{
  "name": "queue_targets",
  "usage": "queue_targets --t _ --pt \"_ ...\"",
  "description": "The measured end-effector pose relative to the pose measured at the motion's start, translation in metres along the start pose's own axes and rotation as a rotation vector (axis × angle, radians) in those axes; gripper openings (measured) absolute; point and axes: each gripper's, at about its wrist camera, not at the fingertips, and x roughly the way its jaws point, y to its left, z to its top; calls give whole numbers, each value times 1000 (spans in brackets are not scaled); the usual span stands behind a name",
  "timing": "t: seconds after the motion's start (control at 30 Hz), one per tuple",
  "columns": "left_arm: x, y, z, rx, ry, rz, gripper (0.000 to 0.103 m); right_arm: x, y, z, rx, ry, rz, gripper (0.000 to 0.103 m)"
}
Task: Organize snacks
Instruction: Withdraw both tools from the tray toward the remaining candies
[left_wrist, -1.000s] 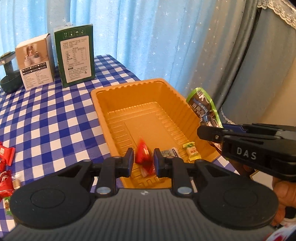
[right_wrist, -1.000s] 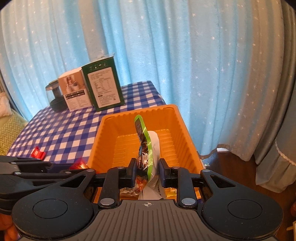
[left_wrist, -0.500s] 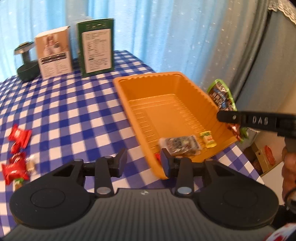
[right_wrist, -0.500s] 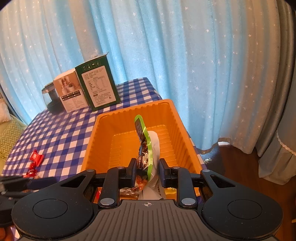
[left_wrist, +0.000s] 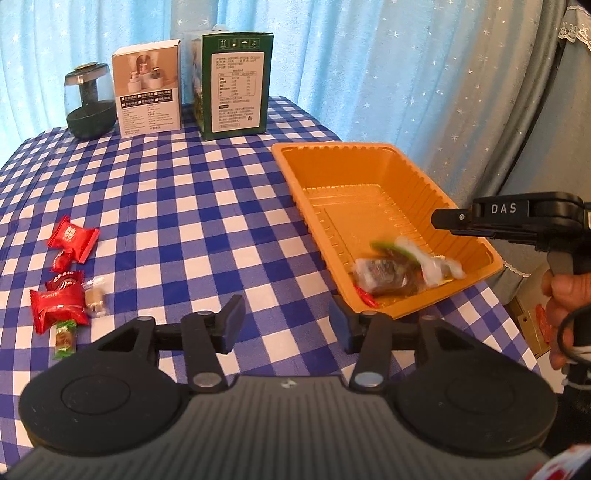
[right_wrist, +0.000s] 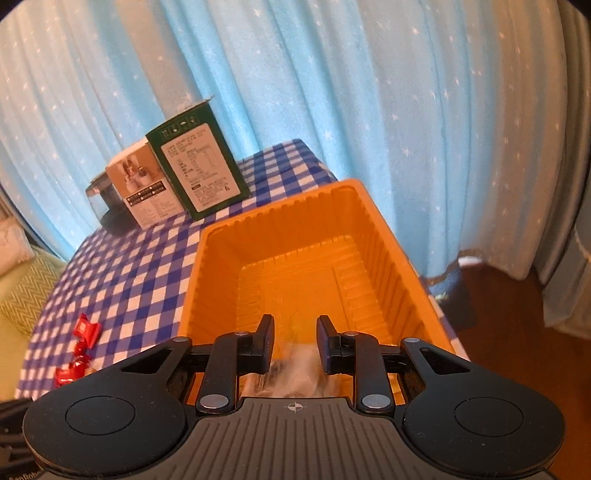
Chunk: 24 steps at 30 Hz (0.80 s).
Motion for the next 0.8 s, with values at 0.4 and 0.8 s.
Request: queue_targets --t 0.4,0.8 --pt "-20 16 -18 -40 8 16 51 -44 1 -16 50 -22 -2 42" --pt "-66 46 -40 -75 -17 77 56 -69 49 -60 -20 18 32 46"
